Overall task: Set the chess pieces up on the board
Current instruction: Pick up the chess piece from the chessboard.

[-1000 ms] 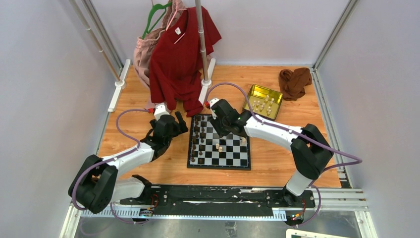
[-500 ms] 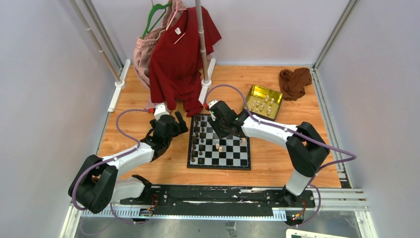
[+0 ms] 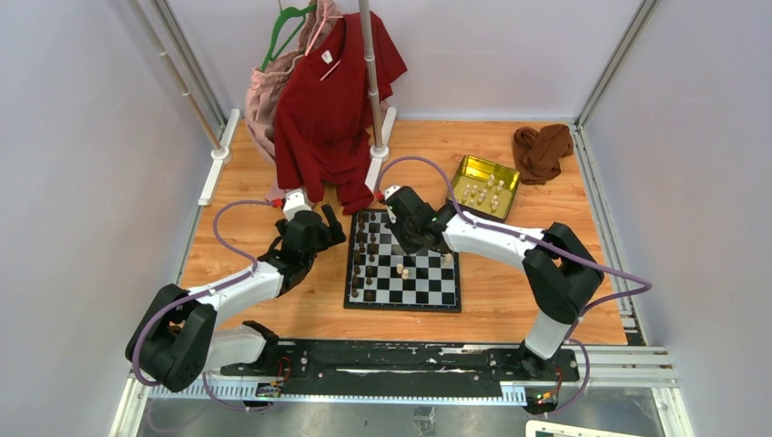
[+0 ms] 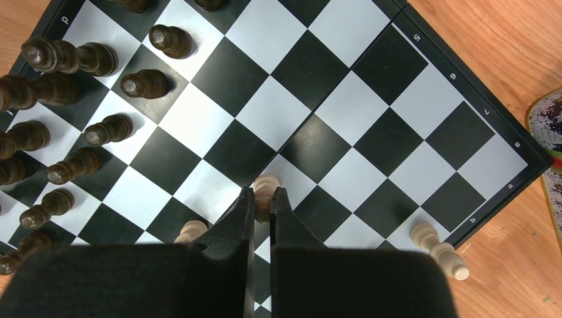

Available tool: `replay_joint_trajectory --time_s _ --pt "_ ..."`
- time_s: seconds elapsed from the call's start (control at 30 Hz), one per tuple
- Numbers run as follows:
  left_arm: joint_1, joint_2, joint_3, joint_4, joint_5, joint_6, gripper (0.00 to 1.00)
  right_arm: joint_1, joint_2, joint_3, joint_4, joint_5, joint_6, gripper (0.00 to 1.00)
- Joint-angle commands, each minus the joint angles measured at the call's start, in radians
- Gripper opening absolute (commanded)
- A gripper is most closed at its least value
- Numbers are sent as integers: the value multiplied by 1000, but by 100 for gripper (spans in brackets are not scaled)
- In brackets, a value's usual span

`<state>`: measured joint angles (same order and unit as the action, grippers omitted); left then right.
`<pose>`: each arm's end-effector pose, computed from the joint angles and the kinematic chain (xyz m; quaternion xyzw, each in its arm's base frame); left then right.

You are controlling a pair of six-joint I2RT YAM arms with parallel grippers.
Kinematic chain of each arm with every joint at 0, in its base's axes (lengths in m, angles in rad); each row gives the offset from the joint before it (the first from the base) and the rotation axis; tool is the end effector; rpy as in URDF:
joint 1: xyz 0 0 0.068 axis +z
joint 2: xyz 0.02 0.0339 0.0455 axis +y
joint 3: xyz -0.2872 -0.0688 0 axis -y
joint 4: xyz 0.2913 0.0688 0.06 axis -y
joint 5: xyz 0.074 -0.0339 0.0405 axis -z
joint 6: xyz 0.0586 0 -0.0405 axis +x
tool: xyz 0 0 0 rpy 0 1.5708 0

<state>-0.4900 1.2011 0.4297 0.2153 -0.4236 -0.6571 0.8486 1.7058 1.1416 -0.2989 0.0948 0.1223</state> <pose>0.2541 -0.1082 0.1540 -0.1731 0.8430 -0.1034 0.4987 0.2837 0.3137 0.1925 -0.3175 0.8817 0.1222 0.3269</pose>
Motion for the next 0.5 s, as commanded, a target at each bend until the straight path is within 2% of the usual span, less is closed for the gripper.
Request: replay_joint_trajectory --time_s 0.0,0.2,0.47 --pt "8 0 -5 32 -29 14 100 13 -18 -7 -8 7 6 0" --pt "8 -8 -6 31 -27 15 100 15 -80 0 -37 33 -2 0" --pt "8 -16 -8 29 -38 18 100 20 -229 -73 -75 70 17 0"
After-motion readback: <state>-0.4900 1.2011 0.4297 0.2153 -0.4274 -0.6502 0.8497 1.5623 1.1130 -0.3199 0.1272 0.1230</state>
